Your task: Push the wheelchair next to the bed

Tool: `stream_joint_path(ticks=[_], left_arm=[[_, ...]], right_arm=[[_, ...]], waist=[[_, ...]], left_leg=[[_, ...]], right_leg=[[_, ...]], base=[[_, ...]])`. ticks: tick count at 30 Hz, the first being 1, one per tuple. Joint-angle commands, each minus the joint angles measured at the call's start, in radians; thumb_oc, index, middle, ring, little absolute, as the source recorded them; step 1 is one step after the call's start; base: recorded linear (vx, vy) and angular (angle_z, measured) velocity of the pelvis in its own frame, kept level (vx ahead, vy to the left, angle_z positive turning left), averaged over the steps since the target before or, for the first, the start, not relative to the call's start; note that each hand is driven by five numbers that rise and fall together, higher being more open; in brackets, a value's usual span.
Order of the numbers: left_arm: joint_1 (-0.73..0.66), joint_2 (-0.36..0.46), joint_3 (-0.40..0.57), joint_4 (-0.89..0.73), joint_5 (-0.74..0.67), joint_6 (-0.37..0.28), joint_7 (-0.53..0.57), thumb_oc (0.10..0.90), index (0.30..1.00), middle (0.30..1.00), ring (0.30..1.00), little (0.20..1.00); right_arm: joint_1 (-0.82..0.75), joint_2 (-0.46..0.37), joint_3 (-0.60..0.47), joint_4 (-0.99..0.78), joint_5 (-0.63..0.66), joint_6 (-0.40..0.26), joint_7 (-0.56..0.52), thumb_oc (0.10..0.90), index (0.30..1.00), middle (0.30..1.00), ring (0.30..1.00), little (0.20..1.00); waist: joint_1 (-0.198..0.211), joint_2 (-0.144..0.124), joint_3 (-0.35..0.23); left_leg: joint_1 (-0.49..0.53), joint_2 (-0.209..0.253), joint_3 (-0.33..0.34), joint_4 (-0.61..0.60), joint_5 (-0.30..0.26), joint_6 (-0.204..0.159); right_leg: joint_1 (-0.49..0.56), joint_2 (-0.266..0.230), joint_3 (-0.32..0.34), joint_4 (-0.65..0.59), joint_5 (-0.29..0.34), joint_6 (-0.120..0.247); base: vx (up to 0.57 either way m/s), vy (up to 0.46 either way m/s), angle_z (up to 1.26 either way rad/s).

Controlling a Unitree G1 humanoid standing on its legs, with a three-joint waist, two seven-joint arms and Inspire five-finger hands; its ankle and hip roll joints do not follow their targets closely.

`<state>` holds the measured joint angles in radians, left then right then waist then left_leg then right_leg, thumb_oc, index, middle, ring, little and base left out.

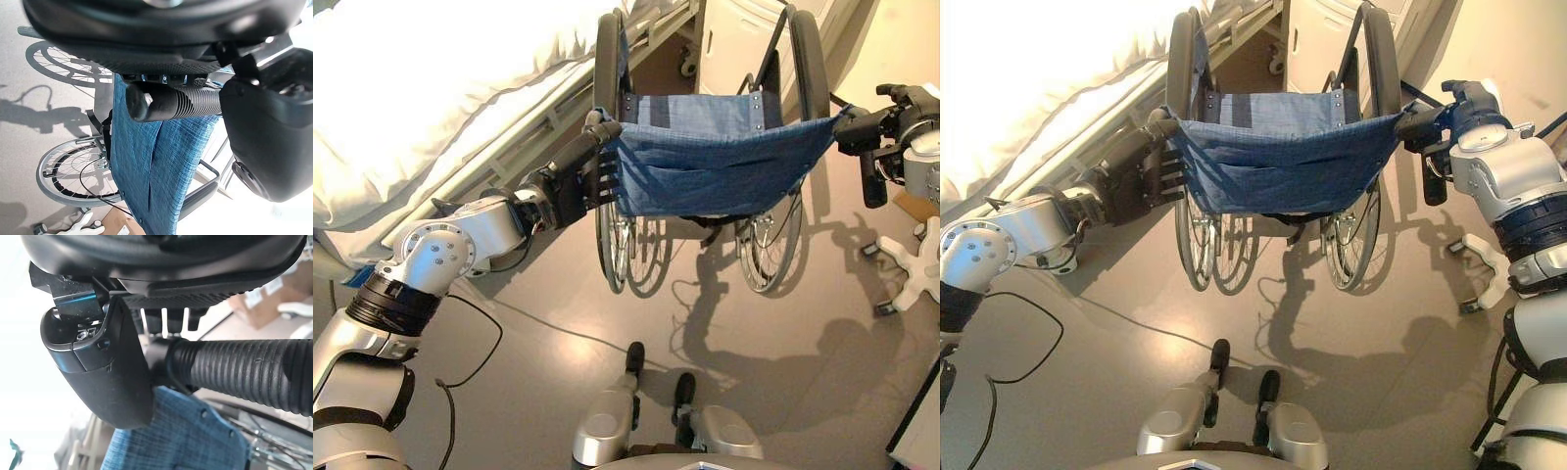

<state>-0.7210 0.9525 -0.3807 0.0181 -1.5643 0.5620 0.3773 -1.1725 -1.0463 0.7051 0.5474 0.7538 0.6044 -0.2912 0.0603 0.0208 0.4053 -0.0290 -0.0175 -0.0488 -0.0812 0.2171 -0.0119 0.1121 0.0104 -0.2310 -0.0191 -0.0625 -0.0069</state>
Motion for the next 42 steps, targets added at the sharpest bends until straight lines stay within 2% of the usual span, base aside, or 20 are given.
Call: stream_joint_path(ticks=[1, 5, 9, 10, 11, 13, 15, 17, 24, 25, 32, 37, 42], left_arm=[[0.004, 0.017, 0.136, -0.028, 0.089, -0.128, 0.003, 0.800, 0.900, 0.900, 0.900, 0.900], [0.061, 0.037, 0.191, -0.032, 0.149, -0.118, 0.004, 0.800, 0.900, 0.900, 0.900, 0.900], [0.232, 0.089, 0.346, -0.075, 0.160, -0.111, -0.023, 0.800, 0.900, 0.900, 0.900, 0.900], [0.239, 0.090, 0.350, -0.077, 0.161, -0.111, -0.023, 0.800, 0.900, 0.900, 0.900, 0.900], [0.327, 0.102, 0.443, -0.114, 0.166, -0.112, -0.034, 0.800, 0.900, 0.900, 0.900, 0.900], [0.369, 0.103, 0.483, -0.133, 0.168, -0.117, -0.033, 0.800, 0.900, 0.900, 0.900, 0.900], [0.472, 0.100, 0.593, -0.172, 0.189, -0.116, -0.060, 0.800, 0.900, 0.900, 0.900, 0.900], [0.508, 0.097, 0.638, -0.185, 0.208, -0.124, -0.076, 0.800, 0.900, 0.900, 0.900, 0.900], [0.542, 0.117, 0.724, -0.190, 0.247, -0.159, -0.103, 0.800, 0.900, 0.900, 0.900, 0.900], [0.545, 0.124, 0.740, -0.190, 0.242, -0.156, -0.103, 0.800, 0.900, 0.900, 0.900, 0.900], [0.567, 0.134, 0.777, -0.161, 0.227, -0.130, -0.136, 0.800, 0.900, 0.900, 0.900, 0.900], [0.588, 0.127, 0.799, -0.158, 0.215, -0.107, -0.126, 0.800, 0.900, 0.900, 0.900, 0.900], [0.676, 0.090, 0.865, -0.177, 0.227, -0.071, -0.134, 0.800, 0.900, 0.900, 0.900, 0.900]], right_arm=[[0.019, 0.106, -0.067, -0.180, 0.039, -0.150, 0.053, 0.800, 0.900, 0.900, 0.900, 0.900], [0.096, 0.079, -0.121, -0.233, 0.024, -0.168, 0.017, 0.800, 0.900, 0.900, 0.900, 0.900], [0.279, -0.017, -0.271, -0.366, -0.016, -0.157, 0.022, 0.800, 0.900, 0.900, 0.900, 0.900], [0.286, -0.018, -0.276, -0.370, -0.017, -0.156, 0.023, 0.800, 0.900, 0.900, 0.900, 0.900], [0.390, -0.052, -0.364, -0.430, -0.032, -0.149, 0.047, 0.800, 0.900, 0.900, 0.900, 0.900], [0.445, -0.060, -0.406, -0.458, -0.037, -0.151, 0.047, 0.800, 0.900, 0.900, 0.900, 0.900], [0.586, -0.078, -0.536, -0.532, -0.060, -0.152, 0.063, 0.800, 0.900, 0.900, 0.900, 0.900], [0.640, -0.087, -0.594, -0.558, -0.062, -0.161, 0.066, 0.800, 0.900, 0.900, 0.900, 0.900], [0.698, -0.126, -0.712, -0.617, -0.012, -0.200, 0.058, 0.800, 0.900, 0.900, 0.900, 0.900], [0.706, -0.137, -0.735, -0.629, 0.001, -0.225, 0.058, 0.800, 0.900, 0.900, 0.900, 0.900], [0.718, -0.159, -0.812, -0.668, 0.046, -0.271, 0.047, 0.800, 0.900, 0.900, 0.900, 0.900], [0.752, -0.151, -0.849, -0.688, 0.031, -0.265, 0.048, 0.800, 0.900, 0.900, 0.900, 0.900], [0.891, -0.123, -0.963, -0.752, -0.035, -0.247, 0.010, 0.800, 0.900, 0.900, 0.900, 0.900]], waist=[[0.055, -0.056, -0.211], [0.047, -0.055, -0.233], [0.032, -0.056, -0.271], [0.032, -0.056, -0.273], [0.026, -0.056, -0.280], [0.023, -0.056, -0.286], [0.013, -0.054, -0.297], [0.008, -0.053, -0.302], [-0.007, -0.052, -0.318], [-0.009, -0.051, -0.321], [-0.019, -0.051, -0.331], [-0.022, -0.051, -0.336], [-0.028, -0.049, -0.335]], left_leg=[[0.033, -0.034, 0.046, 0.086, -0.146, -0.005], [0.062, -0.032, 0.047, 0.060, -0.151, -0.003], [0.080, -0.030, 0.048, 0.033, -0.142, -0.006], [0.088, -0.029, 0.046, 0.028, -0.149, -0.007], [0.090, -0.029, 0.051, 0.022, -0.141, -0.007], [0.101, -0.027, 0.053, 0.013, -0.148, -0.008], [0.110, -0.028, 0.060, 0.009, -0.152, -0.008], [0.114, -0.027, 0.063, 0.006, -0.156, -0.008], [0.123, -0.026, 0.073, 0.004, -0.158, -0.008], [0.124, -0.025, 0.074, 0.005, -0.159, -0.009], [0.132, -0.021, 0.077, 0.002, -0.166, -0.009], [0.131, -0.019, 0.082, 0.001, -0.165, -0.009], [0.130, -0.016, 0.085, -0.001, -0.164, -0.007]], right_leg=[[-0.016, -0.056, 0.049, -0.056, 0.132, 0.085], [-0.008, -0.057, 0.050, -0.059, 0.130, 0.091], [-0.013, -0.061, 0.047, -0.059, 0.140, 0.100], [-0.008, -0.060, 0.047, -0.061, 0.133, 0.101], [-0.014, -0.061, 0.046, -0.059, 0.141, 0.101], [-0.008, -0.060, 0.046, -0.061, 0.133, 0.103], [-0.007, -0.059, 0.046, -0.060, 0.131, 0.102], [-0.005, -0.058, 0.047, -0.060, 0.127, 0.102], [-0.005, -0.053, 0.050, -0.055, 0.127, 0.099], [-0.004, -0.052, 0.051, -0.054, 0.125, 0.098], [-0.002, -0.048, 0.056, -0.053, 0.120, 0.100], [-0.002, -0.046, 0.059, -0.054, 0.120, 0.101], [-0.006, -0.042, 0.061, -0.051, 0.117, 0.099]], base=[[0.01, 0.043, 0.03], [0.05, 0.042, 0.03], [0.04, 0.033, 0.00], [0.00, 0.000, 0.00], [0.00, 0.000, 0.00], [0.00, 0.000, 0.00], [-0.02, 0.006, 0.00], [-0.02, -0.001, -0.02], [-0.01, -0.011, -0.02], [-0.01, -0.019, -0.05], [0.00, -0.018, -0.06], [0.00, -0.002, -0.01], [0.00, 0.000, 0.00]])
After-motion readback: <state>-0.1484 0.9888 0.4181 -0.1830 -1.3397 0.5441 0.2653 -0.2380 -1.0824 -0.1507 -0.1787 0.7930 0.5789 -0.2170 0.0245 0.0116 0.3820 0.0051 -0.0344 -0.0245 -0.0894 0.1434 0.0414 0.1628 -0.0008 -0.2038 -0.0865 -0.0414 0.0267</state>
